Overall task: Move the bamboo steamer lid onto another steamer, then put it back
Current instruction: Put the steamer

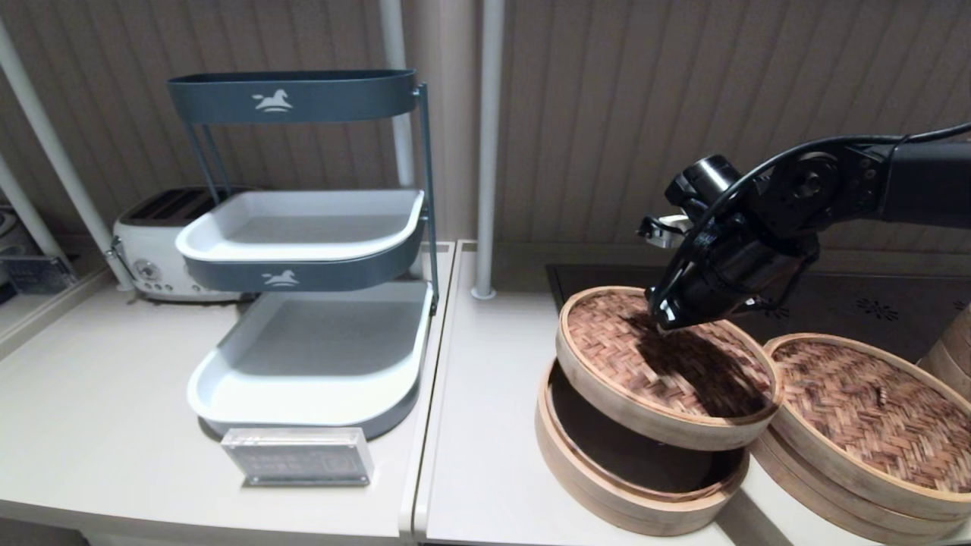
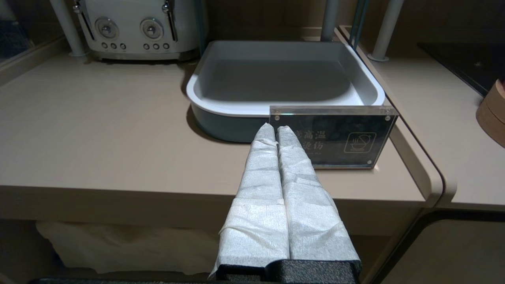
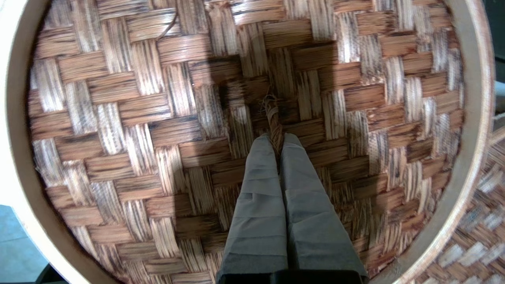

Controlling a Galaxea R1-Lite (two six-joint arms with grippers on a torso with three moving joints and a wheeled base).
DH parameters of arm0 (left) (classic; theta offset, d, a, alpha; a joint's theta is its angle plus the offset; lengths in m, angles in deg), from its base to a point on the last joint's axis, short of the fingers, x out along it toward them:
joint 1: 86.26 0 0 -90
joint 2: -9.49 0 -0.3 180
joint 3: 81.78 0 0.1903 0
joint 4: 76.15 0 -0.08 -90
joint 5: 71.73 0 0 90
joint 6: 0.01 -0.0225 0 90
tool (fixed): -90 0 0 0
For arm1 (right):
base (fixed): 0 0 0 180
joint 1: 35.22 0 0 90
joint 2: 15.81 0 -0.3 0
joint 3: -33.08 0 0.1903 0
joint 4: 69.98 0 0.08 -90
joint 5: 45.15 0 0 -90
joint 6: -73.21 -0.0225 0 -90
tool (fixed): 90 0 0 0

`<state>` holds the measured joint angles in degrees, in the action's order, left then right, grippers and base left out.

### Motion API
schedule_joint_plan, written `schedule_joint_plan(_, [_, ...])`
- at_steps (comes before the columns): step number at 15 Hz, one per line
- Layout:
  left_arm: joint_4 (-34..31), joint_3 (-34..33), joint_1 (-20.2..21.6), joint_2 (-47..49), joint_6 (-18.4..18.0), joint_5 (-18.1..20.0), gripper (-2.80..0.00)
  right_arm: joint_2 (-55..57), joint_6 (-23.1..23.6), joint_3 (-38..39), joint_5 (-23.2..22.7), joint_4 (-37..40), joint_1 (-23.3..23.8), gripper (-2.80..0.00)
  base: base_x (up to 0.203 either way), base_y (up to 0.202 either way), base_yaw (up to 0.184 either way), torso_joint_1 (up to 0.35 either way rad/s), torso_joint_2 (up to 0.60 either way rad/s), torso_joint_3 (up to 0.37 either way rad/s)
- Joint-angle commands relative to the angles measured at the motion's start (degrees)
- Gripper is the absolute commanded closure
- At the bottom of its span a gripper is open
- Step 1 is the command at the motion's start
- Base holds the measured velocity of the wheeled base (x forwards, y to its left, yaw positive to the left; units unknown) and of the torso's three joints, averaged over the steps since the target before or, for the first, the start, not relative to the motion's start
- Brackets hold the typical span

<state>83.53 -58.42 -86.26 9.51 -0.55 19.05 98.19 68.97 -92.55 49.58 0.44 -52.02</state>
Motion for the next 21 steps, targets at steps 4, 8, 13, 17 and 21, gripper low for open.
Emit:
schedule_joint_plan(4, [0.03,-1.58,0.00,-0.11,0.01,0.01,0.00,2.67,0.20,-0.08,1.52,0.33,-1.15,0.00,0.000,0.000,0.000,0.000,0.00,0.000])
schedule_joint_plan(8, [0.03,-1.58,0.00,-0.11,0.01,0.01,0.00,4.19,0.02,1.18,2.48,0.33,-3.05,0.00,0.000,0.000,0.000,0.000,0.00,0.000])
schedule_joint_plan(13, [0.03,-1.58,0.00,-0.11,0.01,0.01,0.00,4.64,-0.14,2.40,3.59,0.31,-5.78,0.00,0.000,0.000,0.000,0.000,0.00,0.000])
schedule_joint_plan(17, [0.03,-1.58,0.00,-0.11,0.01,0.01,0.00,3.69,-0.15,5.54,4.06,0.15,-6.23,0.00,0.000,0.000,0.000,0.000,0.00,0.000])
schedule_joint_plan(21, [0.03,-1.58,0.00,-0.11,0.01,0.01,0.00,2.72,-0.15,7.82,3.88,0.10,-6.15,0.00,0.000,0.000,0.000,0.000,0.00,0.000])
